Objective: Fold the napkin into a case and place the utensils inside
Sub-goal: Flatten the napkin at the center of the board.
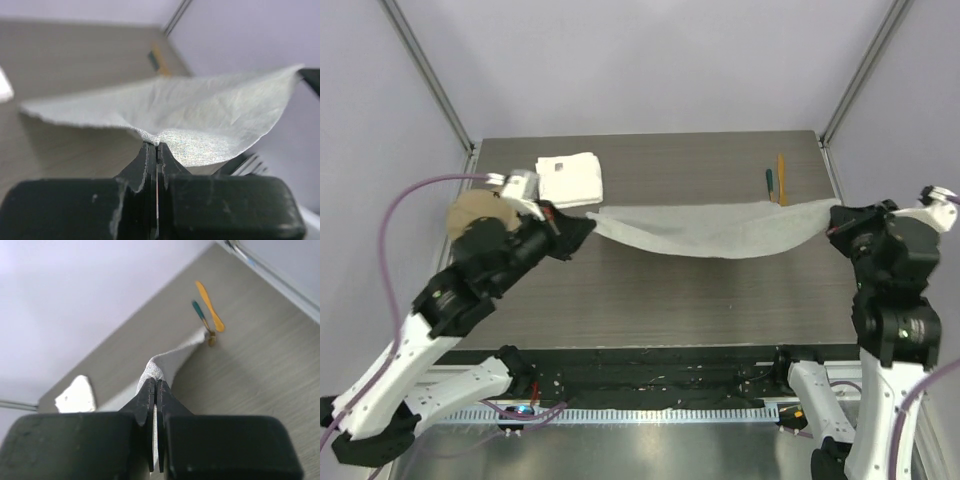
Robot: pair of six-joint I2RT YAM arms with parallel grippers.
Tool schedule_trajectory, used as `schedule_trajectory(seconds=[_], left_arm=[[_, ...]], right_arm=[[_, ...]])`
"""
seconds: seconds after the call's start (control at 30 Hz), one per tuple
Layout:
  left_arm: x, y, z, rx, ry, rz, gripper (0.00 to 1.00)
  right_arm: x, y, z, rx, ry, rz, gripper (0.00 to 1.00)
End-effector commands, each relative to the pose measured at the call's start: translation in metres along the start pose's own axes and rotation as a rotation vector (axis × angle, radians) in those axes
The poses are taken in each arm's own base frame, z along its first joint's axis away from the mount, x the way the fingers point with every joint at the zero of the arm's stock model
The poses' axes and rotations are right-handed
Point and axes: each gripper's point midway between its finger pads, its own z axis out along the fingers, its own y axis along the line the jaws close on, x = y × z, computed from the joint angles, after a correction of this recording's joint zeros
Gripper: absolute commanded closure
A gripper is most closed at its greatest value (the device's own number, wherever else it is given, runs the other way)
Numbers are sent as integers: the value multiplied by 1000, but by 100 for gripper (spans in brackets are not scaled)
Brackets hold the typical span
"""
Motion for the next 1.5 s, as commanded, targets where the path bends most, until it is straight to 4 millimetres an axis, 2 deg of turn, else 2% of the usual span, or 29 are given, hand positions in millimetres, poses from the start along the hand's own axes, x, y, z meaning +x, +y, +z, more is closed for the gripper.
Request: schedule_trajectory(seconds=[0.0, 0.07, 0.1, 0.17, 0.27, 0.33, 0.4, 0.43, 0.53, 0.57, 0.6, 0.63, 0.67, 0.73, 0.8, 0.83, 0.9, 0.93, 0.97, 1.0, 1.03, 1.1, 1.13, 1.2, 1.23, 1.27, 1.33, 1.37, 1.47], left_arm=[[-84, -53, -80, 249, -255, 60, 99], [-96, -63, -101, 295, -290, 60, 99], [-105, -76, -118, 361, -308, 65, 99], [-112, -85, -131, 405, -317, 58, 99], [-125, -98, -148, 465, -341, 54, 99], [-132, -98, -149, 448, -359, 53, 99], [-137, -89, -141, 382, -364, 51, 99], [-132, -74, -119, 281, -329, 44, 100], [-116, -47, -86, 115, -256, 59, 100], [-112, -26, -64, -14, -237, 58, 100], [-107, -15, -54, -81, -214, 69, 100], [-103, -2, -45, -155, -196, 85, 100], [-91, 18, -25, -275, -139, 116, 100], [-81, 37, -3, -367, -91, 168, 100], [-59, 57, 33, -410, -18, 193, 100], [-58, 80, 42, -465, -15, 164, 100], [-36, 119, 70, -545, 58, 102, 100], [-35, 147, 74, -614, 61, 57, 100], [-23, 164, 84, -645, 92, 43, 100], [-23, 173, 95, -651, 93, 31, 100], [-11, 192, 111, -674, 140, 23, 100], [-16, 207, 134, -673, 110, 57, 100], [-1, 224, 151, -693, 151, 69, 100], [-2, 235, 169, -709, 153, 87, 100], [10, 243, 185, -705, 182, 83, 100], [3, 243, 196, -689, 170, 83, 100], [7, 252, 218, -689, 177, 93, 100], [9, 255, 224, -690, 187, 89, 100], [16, 259, 238, -690, 236, 84, 100]], right_arm=[[-52, 36, -74, -171, -139, -50, 99], [-75, 50, -106, -240, -221, -52, 99], [-81, 52, -118, -259, -245, -65, 99], [-98, 60, -147, -308, -317, -67, 99], [-116, 65, -178, -349, -403, -67, 99], [-123, 67, -184, -358, -437, -67, 99], [-123, 66, -170, -330, -414, -71, 99], [-120, 66, -161, -317, -397, -67, 99], [-98, 53, -107, -224, -303, -56, 99], [-93, 50, -93, -196, -280, -56, 99], [-87, 49, -73, -171, -248, -57, 99], [-70, 43, -50, -146, -188, -67, 99], [-69, 47, -35, -157, -189, -63, 99], [-39, 36, 10, -109, -99, -64, 99], [-26, 36, 49, -96, -69, -66, 99], [-9, 26, 70, -64, -31, -74, 99], [-2, 27, 96, -73, -28, -81, 99], [20, 17, 123, -43, 29, -87, 99], [20, 18, 137, -49, 10, -84, 99], [27, 18, 151, -54, 18, -96, 99], [51, 7, 176, -30, 73, -103, 99], [64, 7, 205, -38, 102, -114, 99], [80, 2, 228, -17, 152, -121, 99], [90, 8, 250, -58, 164, -122, 99], [94, 6, 261, -50, 167, -126, 99], [108, -2, 277, -29, 197, -131, 99], [117, -4, 293, -26, 216, -130, 99], [134, -6, 301, -37, 268, -125, 99], [150, -8, 308, -46, 319, -107, 99]])
